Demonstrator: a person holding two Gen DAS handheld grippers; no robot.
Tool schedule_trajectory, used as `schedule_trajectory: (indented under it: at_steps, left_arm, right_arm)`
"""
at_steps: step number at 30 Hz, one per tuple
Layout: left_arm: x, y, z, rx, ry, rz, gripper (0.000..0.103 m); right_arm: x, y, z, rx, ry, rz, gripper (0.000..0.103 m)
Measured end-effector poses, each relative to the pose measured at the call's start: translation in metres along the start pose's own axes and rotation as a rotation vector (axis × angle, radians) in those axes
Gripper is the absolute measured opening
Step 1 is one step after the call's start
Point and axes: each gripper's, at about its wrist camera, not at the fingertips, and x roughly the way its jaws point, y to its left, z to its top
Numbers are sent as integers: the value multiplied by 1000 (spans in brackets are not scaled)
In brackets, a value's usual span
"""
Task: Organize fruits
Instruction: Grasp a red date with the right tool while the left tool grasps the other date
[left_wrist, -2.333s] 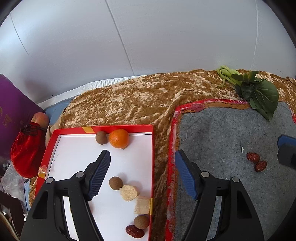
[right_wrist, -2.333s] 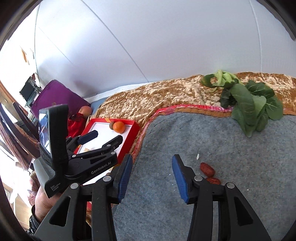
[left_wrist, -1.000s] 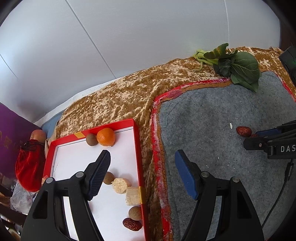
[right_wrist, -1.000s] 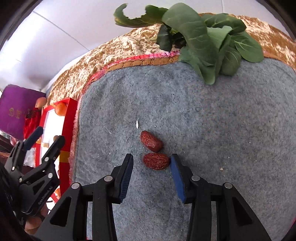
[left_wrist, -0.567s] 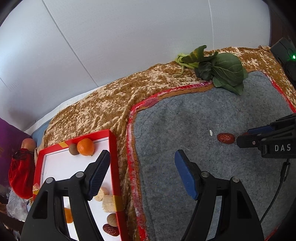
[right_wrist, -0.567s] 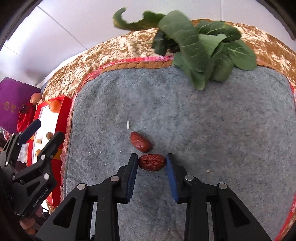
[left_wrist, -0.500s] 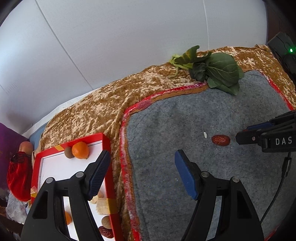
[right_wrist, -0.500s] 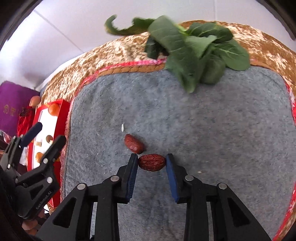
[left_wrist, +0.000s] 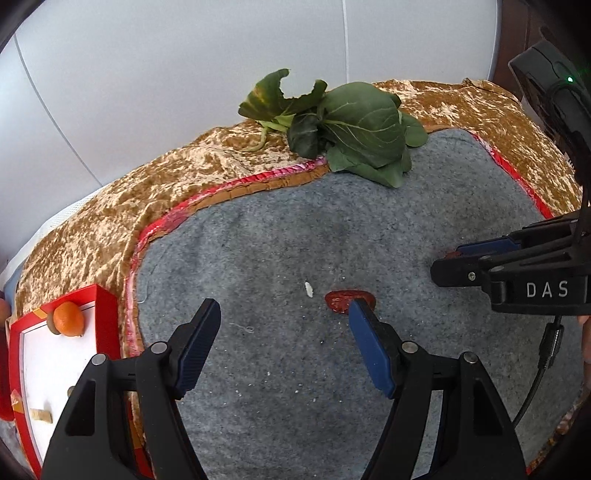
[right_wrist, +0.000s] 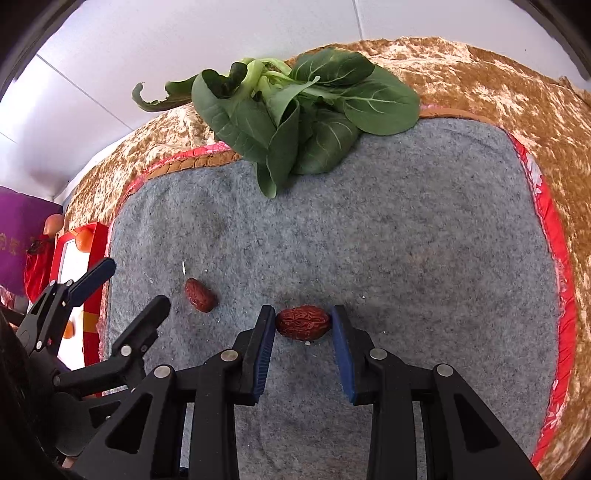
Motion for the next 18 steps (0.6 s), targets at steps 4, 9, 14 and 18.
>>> schedule_trajectory:
  at_steps: [4, 9, 14, 18]
  left_arm:
    - [6, -7, 2, -1, 18, -61, 72]
    - [15, -14, 7, 1, 20, -57, 72]
    - [24, -13, 9, -25, 37, -84, 72]
    - [28, -15, 9, -21, 37, -99, 69]
  right_arm:
    - [1, -3, -4, 0, 2, 11, 32]
    - [0, -6, -5, -1, 3, 20, 32]
    - [0, -8, -6, 0, 6, 38, 32]
    - [-1, -10, -7, 1, 8, 47, 32]
